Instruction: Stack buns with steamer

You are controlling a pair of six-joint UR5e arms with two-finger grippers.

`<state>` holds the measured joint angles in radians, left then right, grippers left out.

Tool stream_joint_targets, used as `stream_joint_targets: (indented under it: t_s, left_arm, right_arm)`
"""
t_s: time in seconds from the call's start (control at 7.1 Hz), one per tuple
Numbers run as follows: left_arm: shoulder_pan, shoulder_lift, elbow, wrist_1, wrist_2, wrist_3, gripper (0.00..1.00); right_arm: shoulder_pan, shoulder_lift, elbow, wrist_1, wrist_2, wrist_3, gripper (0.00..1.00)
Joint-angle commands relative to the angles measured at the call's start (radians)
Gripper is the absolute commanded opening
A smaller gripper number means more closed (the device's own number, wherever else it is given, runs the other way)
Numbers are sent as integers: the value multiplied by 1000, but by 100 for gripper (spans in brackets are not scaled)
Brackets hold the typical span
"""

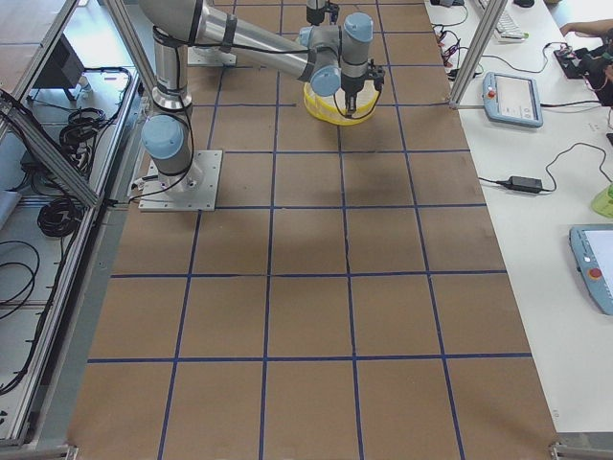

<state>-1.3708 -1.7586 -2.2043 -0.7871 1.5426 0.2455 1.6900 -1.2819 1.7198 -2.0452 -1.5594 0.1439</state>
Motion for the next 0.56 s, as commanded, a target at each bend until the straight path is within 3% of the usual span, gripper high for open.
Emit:
stream_joint_targets:
  t_s: [0.0, 0.14, 0.28, 0.42]
  left_arm:
    - [18, 1, -19, 2, 1, 11, 34]
    - [18, 1, -3, 3, 1, 5, 13]
    - [18, 1, 32, 6, -1, -5, 2]
    - [16, 8, 75, 3, 2, -6, 0]
  right_arm:
    - [97, 30, -11, 5, -22, 92, 7]
    - [135, 54, -22, 5, -68, 98, 7]
    - [158, 74, -35, 5, -74, 117, 8]
    - [160, 79, -37, 5, -70, 126, 8]
